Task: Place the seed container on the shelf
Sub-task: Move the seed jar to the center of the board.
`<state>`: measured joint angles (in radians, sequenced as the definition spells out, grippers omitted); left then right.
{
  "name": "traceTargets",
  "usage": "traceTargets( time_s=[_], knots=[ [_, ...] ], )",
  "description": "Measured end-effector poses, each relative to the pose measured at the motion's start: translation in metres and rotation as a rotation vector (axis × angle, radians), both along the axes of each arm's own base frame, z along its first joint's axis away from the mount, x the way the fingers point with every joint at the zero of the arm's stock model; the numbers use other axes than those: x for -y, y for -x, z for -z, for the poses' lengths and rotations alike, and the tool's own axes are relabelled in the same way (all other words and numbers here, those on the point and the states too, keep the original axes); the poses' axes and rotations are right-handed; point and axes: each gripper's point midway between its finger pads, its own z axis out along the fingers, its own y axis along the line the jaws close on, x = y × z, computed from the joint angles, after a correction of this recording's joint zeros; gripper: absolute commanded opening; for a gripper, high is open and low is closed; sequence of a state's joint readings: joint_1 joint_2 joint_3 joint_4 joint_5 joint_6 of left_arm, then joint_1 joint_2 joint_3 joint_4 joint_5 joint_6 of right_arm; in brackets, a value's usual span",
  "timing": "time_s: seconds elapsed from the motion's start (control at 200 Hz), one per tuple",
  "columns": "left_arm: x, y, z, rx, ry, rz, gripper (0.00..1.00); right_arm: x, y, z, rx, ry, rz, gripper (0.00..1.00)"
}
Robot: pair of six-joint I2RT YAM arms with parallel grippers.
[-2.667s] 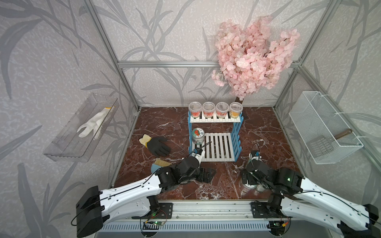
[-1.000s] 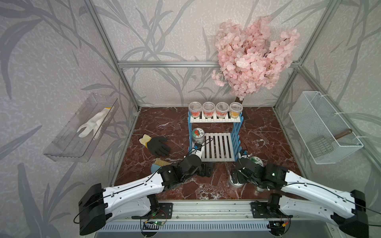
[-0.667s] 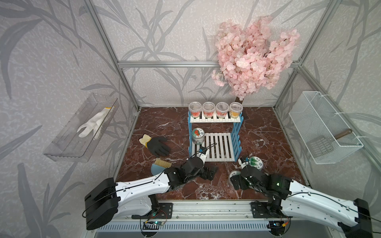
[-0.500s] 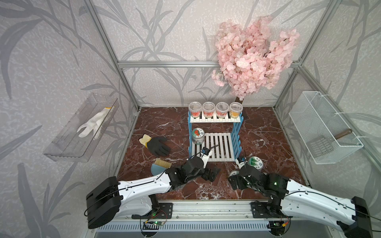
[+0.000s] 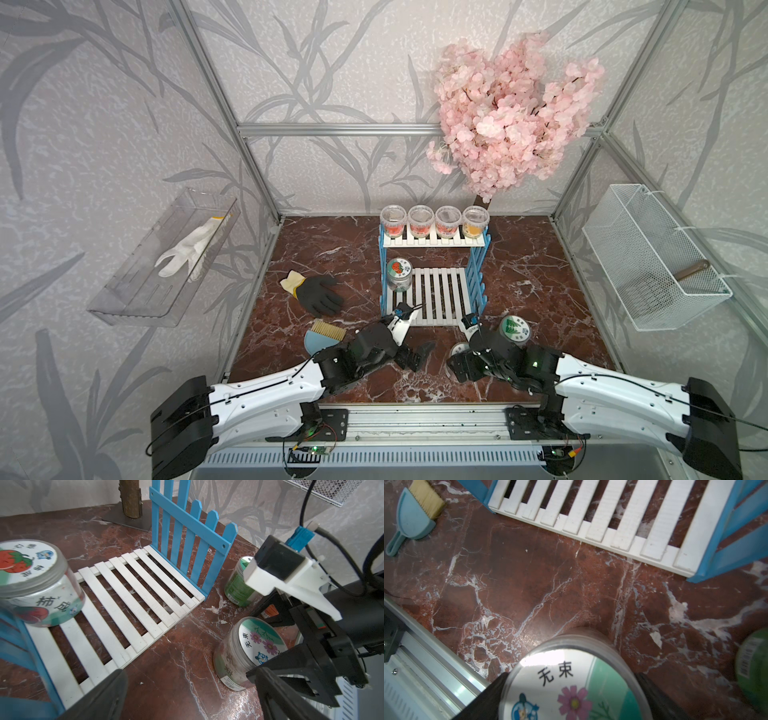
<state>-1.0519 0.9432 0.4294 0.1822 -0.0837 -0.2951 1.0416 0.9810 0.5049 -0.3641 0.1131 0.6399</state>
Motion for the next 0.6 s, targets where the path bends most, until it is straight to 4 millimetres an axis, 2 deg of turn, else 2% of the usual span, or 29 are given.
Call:
traceTargets(
  time_s=[0.185, 0.3, 0.36, 0.41, 0.48, 0.6],
  knots=[
    [-0.023, 0.002, -0.002, 0.035, -0.002, -0.047, 1.0, -0.033, -0.012, 0.0, 0.028, -0.014, -0.059, 0.85],
    [-0.035, 0.004, -0.003, 0.054, 0.001, -0.07, 1.0, -0.056, -0.021, 0.0, 0.04, 0.008, -0.104, 0.9],
    [-0.039, 0.006, -0.002, 0.063, -0.001, -0.07, 1.0, -0.064, -0.023, 0.0, 0.048, 0.011, -0.124, 0.96],
    [-0.041, 0.007, -0.003, 0.073, -0.004, -0.062, 1.0, -0.067, -0.023, 0.0, 0.053, 0.013, -0.139, 1.0],
    [-0.04, 0.009, -0.002, 0.088, -0.021, -0.04, 1.0, -0.066, -0.021, -0.002, 0.067, 0.016, -0.155, 0.99],
    [-0.034, 0.015, 0.004, 0.118, -0.075, 0.036, 0.99, -0.053, -0.02, -0.023, 0.141, -0.023, -0.151, 0.99]
  ],
)
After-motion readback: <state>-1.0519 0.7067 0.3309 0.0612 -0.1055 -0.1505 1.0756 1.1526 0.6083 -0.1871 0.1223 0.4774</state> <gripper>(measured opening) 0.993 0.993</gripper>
